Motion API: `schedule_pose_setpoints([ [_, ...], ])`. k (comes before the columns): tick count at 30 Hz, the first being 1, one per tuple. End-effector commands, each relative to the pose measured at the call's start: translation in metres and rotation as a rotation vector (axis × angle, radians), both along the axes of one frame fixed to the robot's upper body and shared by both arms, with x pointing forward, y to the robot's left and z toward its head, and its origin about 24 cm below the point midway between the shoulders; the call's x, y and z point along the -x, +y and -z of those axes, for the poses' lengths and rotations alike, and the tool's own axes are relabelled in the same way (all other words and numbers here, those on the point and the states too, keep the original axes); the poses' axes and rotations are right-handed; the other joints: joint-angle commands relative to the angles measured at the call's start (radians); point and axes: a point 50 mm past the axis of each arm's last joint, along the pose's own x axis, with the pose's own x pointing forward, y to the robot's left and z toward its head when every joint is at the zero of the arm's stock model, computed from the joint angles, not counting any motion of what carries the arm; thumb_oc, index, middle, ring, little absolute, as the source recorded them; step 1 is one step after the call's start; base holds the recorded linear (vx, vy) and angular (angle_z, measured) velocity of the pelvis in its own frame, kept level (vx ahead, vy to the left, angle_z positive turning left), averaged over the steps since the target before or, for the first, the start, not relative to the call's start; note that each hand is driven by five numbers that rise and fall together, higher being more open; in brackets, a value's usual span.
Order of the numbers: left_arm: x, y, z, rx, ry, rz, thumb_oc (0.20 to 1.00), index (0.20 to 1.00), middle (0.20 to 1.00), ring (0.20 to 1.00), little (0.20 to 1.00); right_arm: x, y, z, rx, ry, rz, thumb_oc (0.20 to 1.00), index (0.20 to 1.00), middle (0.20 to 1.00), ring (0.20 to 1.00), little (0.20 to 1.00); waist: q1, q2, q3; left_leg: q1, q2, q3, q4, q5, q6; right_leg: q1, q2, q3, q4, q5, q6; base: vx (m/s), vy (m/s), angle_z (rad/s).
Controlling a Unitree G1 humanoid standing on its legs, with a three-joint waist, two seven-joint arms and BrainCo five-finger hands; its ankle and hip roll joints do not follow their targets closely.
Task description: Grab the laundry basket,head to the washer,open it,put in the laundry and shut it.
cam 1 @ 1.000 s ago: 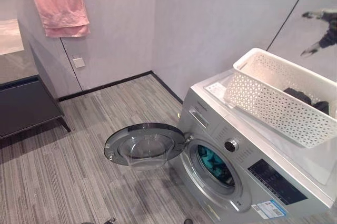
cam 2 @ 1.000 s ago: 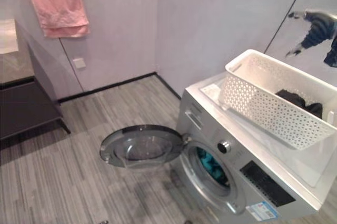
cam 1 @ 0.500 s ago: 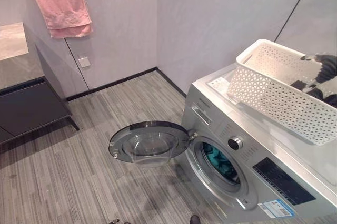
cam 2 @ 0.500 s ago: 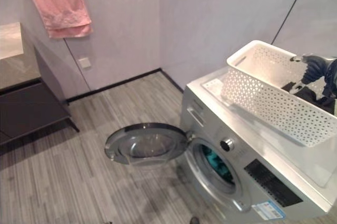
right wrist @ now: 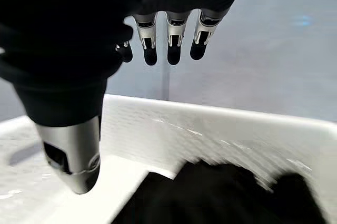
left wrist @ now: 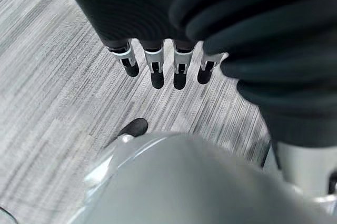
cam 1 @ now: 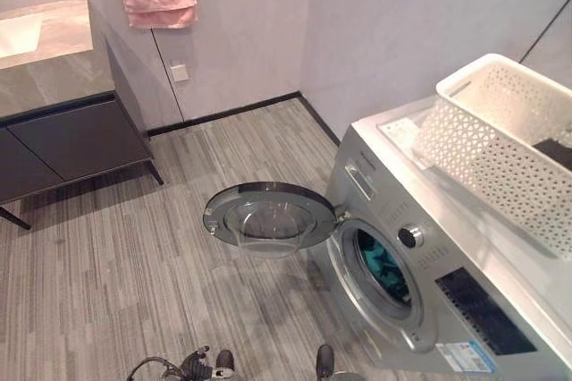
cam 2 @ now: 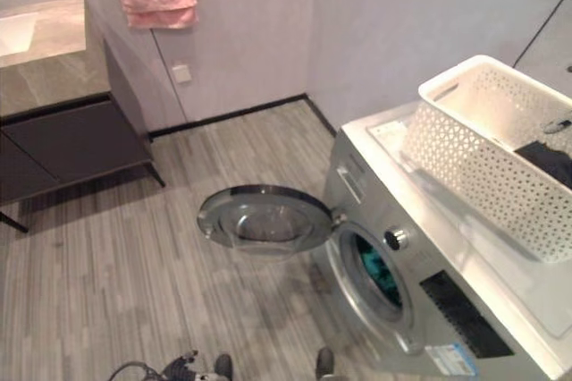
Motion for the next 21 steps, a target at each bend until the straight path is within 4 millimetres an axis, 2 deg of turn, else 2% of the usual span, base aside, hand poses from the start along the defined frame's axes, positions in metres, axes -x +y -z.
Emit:
schedule_pose_setpoints([
  [1, 0.004, 0.004, -0.002, 0.015, -0.003, 0.016, 1.0, 1.0, 1.0, 1.0, 1.0, 0.002, -0.002, -0.017, 0.041, -0.065, 0.032, 1.0, 1.0, 1.0, 1.0, 1.0, 0.027, -0.052, -0.012, 0.012, -0.026, -0.065, 0.093, -0.107, 0.026, -0.029, -0.032, 0.101, 0.292, -0.108, 0.078, 0.06, 0.194, -0.37],
  [3, 0.005, 0.003, -0.002, 0.021, -0.007, 0.003, 1.0, 1.0, 1.0, 1.0, 1.0, -0.001, 0.001, -0.015, 0.039, -0.065, 0.021, 1.0, 1.0, 1.0, 1.0, 1.0, 0.026, -0.047, -0.004, 0.014, -0.032, -0.065, 0.096, -0.113, 0.033, -0.041, -0.038, 0.118, 0.309, -0.108, 0.084, 0.02, 0.078, -0.27],
  [4, 0.006, 0.004, -0.002, 0.027, -0.01, -0.007, 1.0, 1.0, 1.0, 1.0, 1.0, -0.008, 0.007, -0.009, 0.031, -0.051, -0.006, 1.0, 1.0, 1.0, 1.0, 1.0, 0.029, -0.044, 0.001, 0.028, -0.043, -0.058, 0.09, -0.131, 0.04, -0.05, -0.061, 0.117, 0.26, -0.085, 0.087, 0.03, 0.063, -0.18],
  [5, 0.006, 0.004, -0.002, 0.027, -0.01, -0.007, 1.0, 1.0, 1.0, 1.0, 1.0, -0.008, 0.007, -0.009, 0.031, -0.051, -0.006, 1.0, 1.0, 1.0, 1.0, 1.0, 0.029, -0.044, 0.002, 0.029, -0.042, -0.058, 0.09, -0.131, 0.04, -0.049, -0.061, 0.117, 0.259, -0.085, 0.087, -0.01, -0.048, -0.22],
  [6, 0.007, 0.009, -0.003, 0.019, -0.009, -0.021, 1.0, 1.0, 1.0, 1.0, 1.0, -0.014, 0.011, -0.009, 0.036, -0.042, -0.008, 1.0, 1.0, 1.0, 1.0, 1.0, 0.029, -0.046, 0.011, 0.034, -0.039, -0.05, 0.081, -0.14, 0.036, -0.105, -0.089, 0.123, 0.177, -0.015, 0.099, -0.01, -0.085, -0.25],
  [9, 0.007, 0.01, -0.003, 0.025, -0.015, -0.062, 1.0, 1.0, 1.0, 1.0, 1.0, -0.018, 0.014, -0.01, 0.052, -0.025, -0.007, 1.0, 1.0, 1.0, 1.0, 1.0, 0.022, -0.035, 0.024, 0.041, -0.029, -0.049, 0.084, -0.151, 0.034, -0.154, -0.089, 0.146, 0.1, 0.014, 0.107, 0.04, -0.042, -0.36],
  [11, 0.007, 0.01, -0.003, 0.026, -0.022, -0.076, 1.0, 1.0, 1.0, 1.0, 1.0, -0.012, 0.008, -0.007, 0.047, -0.023, 0.016, 1.0, 1.0, 1.0, 1.0, 1.0, 0.018, -0.047, 0.033, 0.062, -0.032, -0.059, 0.08, -0.154, 0.027, -0.138, -0.086, 0.181, 0.089, 0.015, 0.112, 0.11, -0.039, -0.05],
  [14, 0.009, 0.009, -0.003, 0.037, -0.025, -0.08, 1.0, 1.0, 1.0, 1.0, 1.0, -0.01, 0.006, -0.001, 0.05, 0.003, 0.01, 1.0, 1.0, 1.0, 1.0, 1.0, 0.02, -0.059, 0.022, 0.08, -0.014, -0.068, 0.052, -0.143, 0.015, -0.127, -0.084, 0.152, 0.099, 0.014, 0.108, 0.11, -0.084, 0.12],
  [21, 0.014, -0.003, -0.004, 0.105, -0.034, -0.05, 1.0, 1.0, 1.0, 1.0, 1.0, 0.0, -0.002, 0.002, 0.064, 0.056, 0.021, 1.0, 1.0, 1.0, 1.0, 1.0, 0.012, -0.032, 0.015, 0.076, 0.047, -0.105, -0.027, -0.084, -0.019, -0.116, -0.052, 0.088, 0.087, -0.02, 0.089, 0.05, -0.073, 0.25],
])
